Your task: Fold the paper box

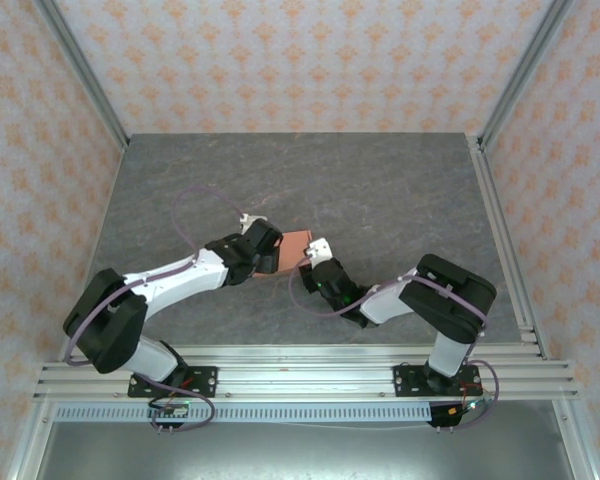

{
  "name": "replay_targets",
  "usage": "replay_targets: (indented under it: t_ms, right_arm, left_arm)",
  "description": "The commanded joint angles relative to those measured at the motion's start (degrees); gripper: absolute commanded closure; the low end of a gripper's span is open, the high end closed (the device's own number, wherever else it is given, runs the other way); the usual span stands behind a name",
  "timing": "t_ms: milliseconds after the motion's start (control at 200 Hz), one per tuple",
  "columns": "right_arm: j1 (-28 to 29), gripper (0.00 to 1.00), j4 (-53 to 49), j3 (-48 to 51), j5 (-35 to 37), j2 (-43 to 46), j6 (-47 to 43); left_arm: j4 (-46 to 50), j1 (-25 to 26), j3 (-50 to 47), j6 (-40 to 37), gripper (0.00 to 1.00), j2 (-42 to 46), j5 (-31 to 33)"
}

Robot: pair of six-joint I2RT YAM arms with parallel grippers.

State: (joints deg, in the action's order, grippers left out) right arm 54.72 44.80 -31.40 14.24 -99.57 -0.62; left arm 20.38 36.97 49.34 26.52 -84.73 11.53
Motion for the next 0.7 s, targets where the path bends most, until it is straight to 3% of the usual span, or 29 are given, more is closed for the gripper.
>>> replay_targets:
  t_ms: [0, 225, 475, 601, 696]
  right_arm:
    - [0.26, 0.58, -7.57, 2.00, -1.53, 1.38, 1.15]
    - [0.38, 0.51, -13.30, 4.85, -3.45, 8.97, 3.02]
    - [1.29, 0.45, -28.36, 8.02, -2.08, 25.74, 9.01]
    - [0.74, 0.42, -38.46, 4.25, 1.07, 33.00, 12.02]
    - [-3.69, 0.43, -43.86, -0.49, -3.61, 33.61, 13.65]
  left_arm:
    - [1.08, -0.32, -0.74, -0.79, 0.25, -2.20, 2.31]
    - [1.11, -0.50, -0.13, -0.64, 0.25, -4.77, 3.48]
    - [1.04, -0.67, 0.82, -0.72, 0.28, -5.75, 3.55]
    - [0.98, -0.72, 1.27, -0.82, 0.31, -5.77, 3.01]
    - [1.51, -0.74, 2.08, -0.99, 0.33, -6.28, 2.93]
